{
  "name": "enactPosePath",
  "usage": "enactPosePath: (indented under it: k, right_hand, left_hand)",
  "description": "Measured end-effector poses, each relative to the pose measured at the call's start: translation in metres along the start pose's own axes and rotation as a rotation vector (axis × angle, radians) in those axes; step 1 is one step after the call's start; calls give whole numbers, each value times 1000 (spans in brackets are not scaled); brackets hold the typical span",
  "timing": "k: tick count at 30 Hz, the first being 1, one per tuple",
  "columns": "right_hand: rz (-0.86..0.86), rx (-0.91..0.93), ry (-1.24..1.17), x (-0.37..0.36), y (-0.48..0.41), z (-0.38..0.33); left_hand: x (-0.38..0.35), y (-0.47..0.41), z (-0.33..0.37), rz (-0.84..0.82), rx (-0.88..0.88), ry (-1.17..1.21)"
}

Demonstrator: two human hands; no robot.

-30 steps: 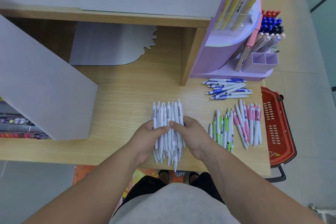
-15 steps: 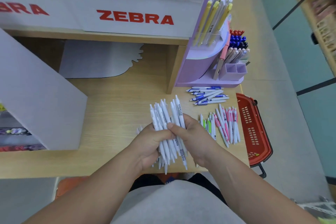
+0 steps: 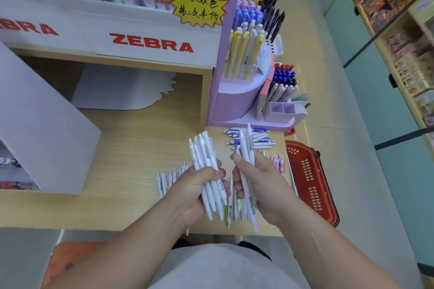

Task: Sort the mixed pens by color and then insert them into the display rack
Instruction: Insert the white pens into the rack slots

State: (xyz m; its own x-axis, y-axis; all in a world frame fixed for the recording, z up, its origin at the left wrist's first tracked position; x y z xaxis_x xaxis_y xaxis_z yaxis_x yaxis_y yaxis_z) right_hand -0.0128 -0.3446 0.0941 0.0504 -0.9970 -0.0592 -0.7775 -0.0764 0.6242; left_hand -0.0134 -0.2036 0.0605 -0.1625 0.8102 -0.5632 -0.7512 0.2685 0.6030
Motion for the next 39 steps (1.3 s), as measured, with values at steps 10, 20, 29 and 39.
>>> enactPosePath:
  k: [10, 20, 29, 39]
  right_hand:
    - [-220, -142, 6, 10, -10, 15]
    - [-523, -107, 263, -79, 26, 21]
    - [-592, -111, 234, -225, 53, 48]
    - [-636, -39, 401, -442, 88, 88]
  left_hand:
    - [3, 50, -37, 351, -165, 143]
    - [14, 122, -53, 543, -316, 208]
    - [102, 193, -21, 729, -538, 351]
    - [286, 303, 43, 770, -595, 414]
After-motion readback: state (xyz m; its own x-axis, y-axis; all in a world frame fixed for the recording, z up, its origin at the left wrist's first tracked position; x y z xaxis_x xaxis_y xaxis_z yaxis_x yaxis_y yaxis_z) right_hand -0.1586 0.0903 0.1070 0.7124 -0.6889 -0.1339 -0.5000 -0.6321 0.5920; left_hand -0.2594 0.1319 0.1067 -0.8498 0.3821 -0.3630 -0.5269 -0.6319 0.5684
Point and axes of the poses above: each hand's wrist, its own y-axis away from the middle knuckle, its own x-axis out of the back of the hand, z = x × y, the point moved 3 cm from there along -y, towards the middle knuckle, and after that the axes turned 7 degrees about -x, right-handed, at the moved point
